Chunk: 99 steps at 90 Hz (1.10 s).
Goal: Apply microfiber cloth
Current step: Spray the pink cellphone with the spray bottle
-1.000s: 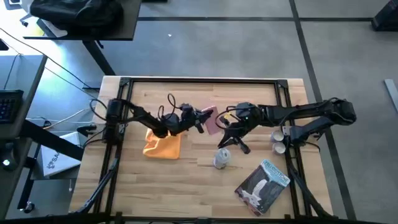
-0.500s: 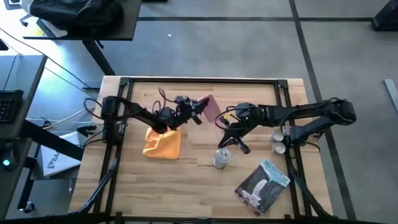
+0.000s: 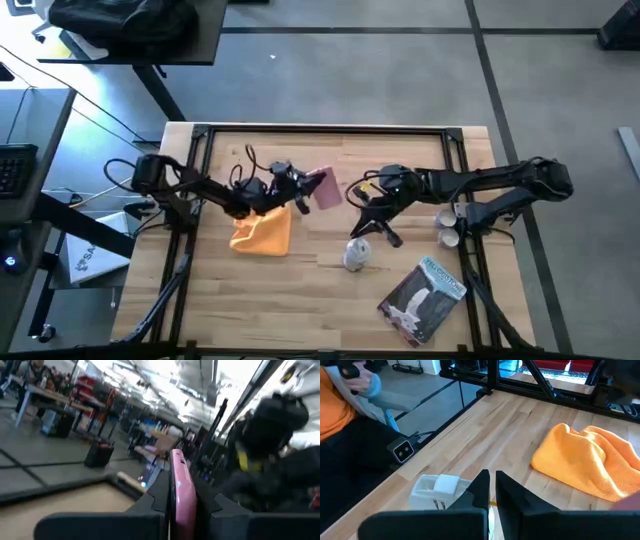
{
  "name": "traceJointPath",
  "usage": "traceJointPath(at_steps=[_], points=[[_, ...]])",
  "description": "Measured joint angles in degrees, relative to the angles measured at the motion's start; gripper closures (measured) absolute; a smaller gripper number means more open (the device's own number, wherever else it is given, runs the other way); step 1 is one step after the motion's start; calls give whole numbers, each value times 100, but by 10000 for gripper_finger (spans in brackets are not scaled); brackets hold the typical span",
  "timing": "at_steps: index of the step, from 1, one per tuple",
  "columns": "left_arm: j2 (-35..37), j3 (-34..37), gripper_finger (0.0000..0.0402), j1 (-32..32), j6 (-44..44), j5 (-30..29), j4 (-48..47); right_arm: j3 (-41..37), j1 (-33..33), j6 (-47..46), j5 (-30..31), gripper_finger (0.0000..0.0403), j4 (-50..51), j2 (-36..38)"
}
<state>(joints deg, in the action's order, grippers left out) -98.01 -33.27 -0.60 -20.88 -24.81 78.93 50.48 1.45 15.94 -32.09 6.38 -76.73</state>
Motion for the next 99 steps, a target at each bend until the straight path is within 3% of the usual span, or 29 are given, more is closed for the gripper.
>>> traceJointPath(at_steps=[11,20,42,63,77,86,99], points=[[-321,-41,387,-198,-82,-572,-103,0,0,-26,2,403,6,0],[-759,-316,387,-225,-153,-657,-99,0,0,-34,-3,403,8,0],[-1471,-1224,387,38,-62,181,-108,0,0,-44,-4,403,-1,-2],[-752,-1086,387,371,521,627,-153,-2,0,-33,-1,403,-16,-2],[207,-795,387,371,2302,376,-587,-4,0,18,2,403,-110,-2],[724,-732,387,209,4170,183,-1200,118,0,-64,58,403,-154,7],[869,-715,388,35,7017,-143,-2441,461,0,129,65,403,15,14]])
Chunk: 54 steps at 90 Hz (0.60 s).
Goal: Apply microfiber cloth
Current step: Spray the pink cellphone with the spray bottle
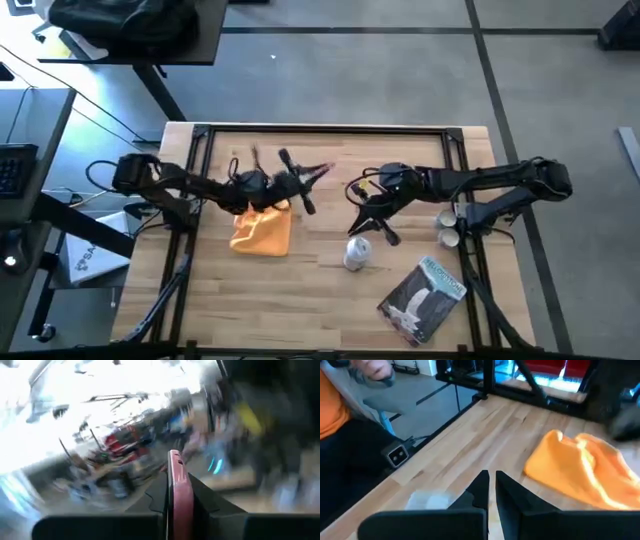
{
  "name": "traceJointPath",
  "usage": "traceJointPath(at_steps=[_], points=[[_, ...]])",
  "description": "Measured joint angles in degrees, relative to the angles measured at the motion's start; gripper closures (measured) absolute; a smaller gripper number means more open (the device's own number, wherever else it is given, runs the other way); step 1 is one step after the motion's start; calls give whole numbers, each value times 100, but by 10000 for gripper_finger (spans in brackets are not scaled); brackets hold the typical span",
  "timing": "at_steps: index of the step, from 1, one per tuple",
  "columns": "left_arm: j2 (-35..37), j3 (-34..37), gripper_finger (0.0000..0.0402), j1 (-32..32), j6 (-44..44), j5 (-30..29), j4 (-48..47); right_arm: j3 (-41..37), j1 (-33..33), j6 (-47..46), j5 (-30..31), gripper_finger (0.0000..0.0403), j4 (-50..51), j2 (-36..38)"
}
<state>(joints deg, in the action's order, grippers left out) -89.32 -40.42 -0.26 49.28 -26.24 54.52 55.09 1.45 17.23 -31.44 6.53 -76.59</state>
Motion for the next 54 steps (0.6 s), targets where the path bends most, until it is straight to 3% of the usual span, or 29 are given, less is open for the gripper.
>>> traceJointPath(at_steps=[11,37,54], points=[[-163,0,389,-8,1400,-539,-639,258,0,178,-12,403,280,10],[-1064,-20,390,-338,3641,-1923,-469,163,9,622,-390,403,302,188],[-1714,-16,391,-947,4474,-2676,-439,107,26,843,-693,403,211,-215]])
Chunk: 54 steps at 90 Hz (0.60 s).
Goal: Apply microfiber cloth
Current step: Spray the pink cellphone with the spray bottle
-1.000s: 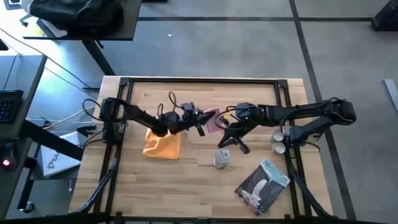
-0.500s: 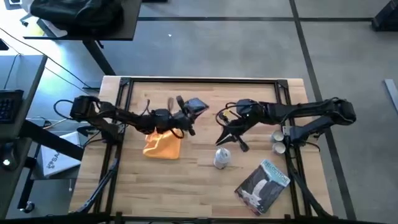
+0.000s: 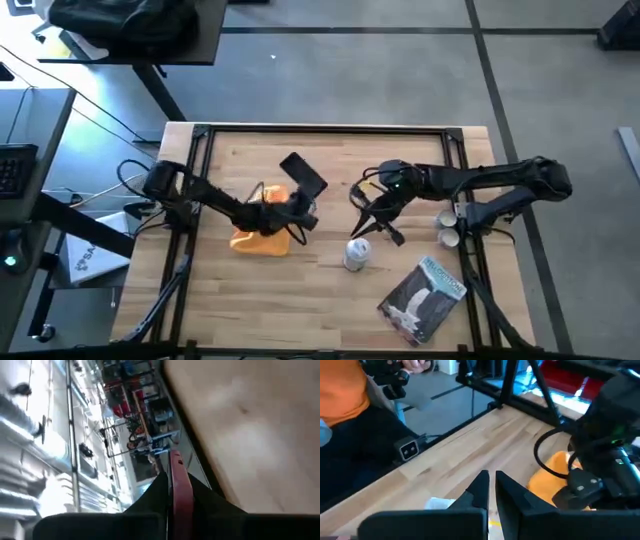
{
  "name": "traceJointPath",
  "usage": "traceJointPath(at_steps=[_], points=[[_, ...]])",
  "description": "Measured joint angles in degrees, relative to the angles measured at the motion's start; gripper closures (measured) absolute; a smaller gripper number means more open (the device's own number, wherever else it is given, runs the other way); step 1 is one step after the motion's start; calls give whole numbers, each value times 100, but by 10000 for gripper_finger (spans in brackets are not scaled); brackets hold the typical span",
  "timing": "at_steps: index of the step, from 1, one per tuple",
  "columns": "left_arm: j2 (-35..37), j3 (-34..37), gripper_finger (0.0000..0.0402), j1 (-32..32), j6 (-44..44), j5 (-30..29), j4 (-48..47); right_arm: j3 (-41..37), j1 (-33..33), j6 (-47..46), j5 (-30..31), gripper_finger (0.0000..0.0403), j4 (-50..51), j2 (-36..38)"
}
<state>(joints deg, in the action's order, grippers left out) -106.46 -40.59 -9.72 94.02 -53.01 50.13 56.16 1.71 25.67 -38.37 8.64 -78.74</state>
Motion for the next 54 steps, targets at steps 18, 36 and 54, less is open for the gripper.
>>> traceJointPath(at_steps=[18,36,54], points=[[-351,-178,391,-269,476,-2,36,-2,248,33,-276,403,-28,-126],[-322,-541,391,-107,667,-31,44,-2,497,22,-920,403,-2,-157],[-245,-672,391,-192,657,-31,-11,-2,501,49,-999,403,149,-201]])
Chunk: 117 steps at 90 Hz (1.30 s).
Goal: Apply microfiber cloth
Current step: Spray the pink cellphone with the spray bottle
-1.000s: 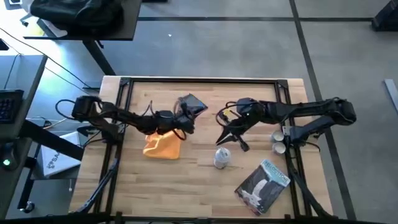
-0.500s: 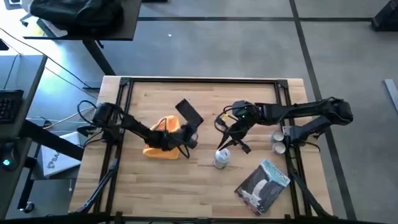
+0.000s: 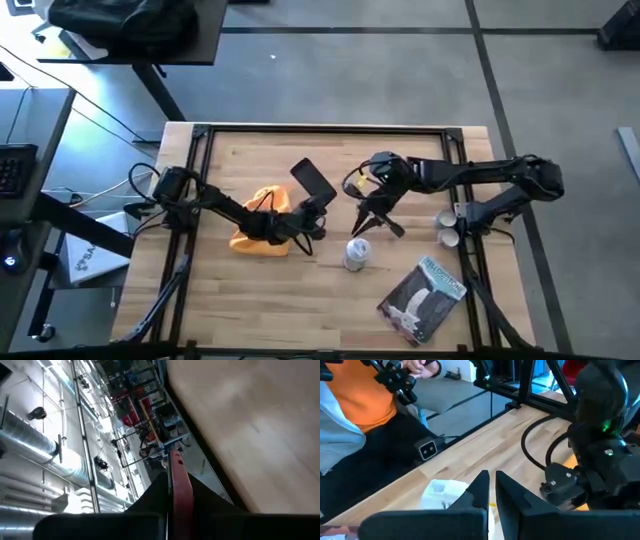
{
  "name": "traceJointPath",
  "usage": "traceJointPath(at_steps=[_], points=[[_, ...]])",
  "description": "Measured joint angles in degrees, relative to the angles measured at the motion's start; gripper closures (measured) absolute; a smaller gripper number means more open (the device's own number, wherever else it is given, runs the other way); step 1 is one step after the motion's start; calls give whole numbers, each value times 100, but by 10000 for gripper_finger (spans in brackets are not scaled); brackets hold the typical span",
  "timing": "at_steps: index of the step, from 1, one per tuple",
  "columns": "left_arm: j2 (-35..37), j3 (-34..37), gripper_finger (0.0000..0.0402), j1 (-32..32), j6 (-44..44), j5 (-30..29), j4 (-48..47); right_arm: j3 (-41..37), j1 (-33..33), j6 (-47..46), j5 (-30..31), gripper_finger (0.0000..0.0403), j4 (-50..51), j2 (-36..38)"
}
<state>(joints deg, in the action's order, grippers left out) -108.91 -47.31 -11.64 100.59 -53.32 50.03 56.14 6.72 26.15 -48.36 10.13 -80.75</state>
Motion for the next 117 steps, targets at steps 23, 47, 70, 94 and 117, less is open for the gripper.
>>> traceJointPath(at_steps=[23,47,70,94,117], points=[[49,-13,391,-237,-188,-113,-54,2,0,192,-8,403,102,-72],[49,-13,391,-169,-67,50,-45,2,0,34,20,403,207,-72],[49,-78,391,39,362,290,-62,4,0,-63,70,403,245,-72],[49,-547,391,-221,1153,272,-36,7,0,-61,127,403,276,-70],[49,-597,391,-317,1229,32,-413,13,0,-63,132,403,366,-70]])
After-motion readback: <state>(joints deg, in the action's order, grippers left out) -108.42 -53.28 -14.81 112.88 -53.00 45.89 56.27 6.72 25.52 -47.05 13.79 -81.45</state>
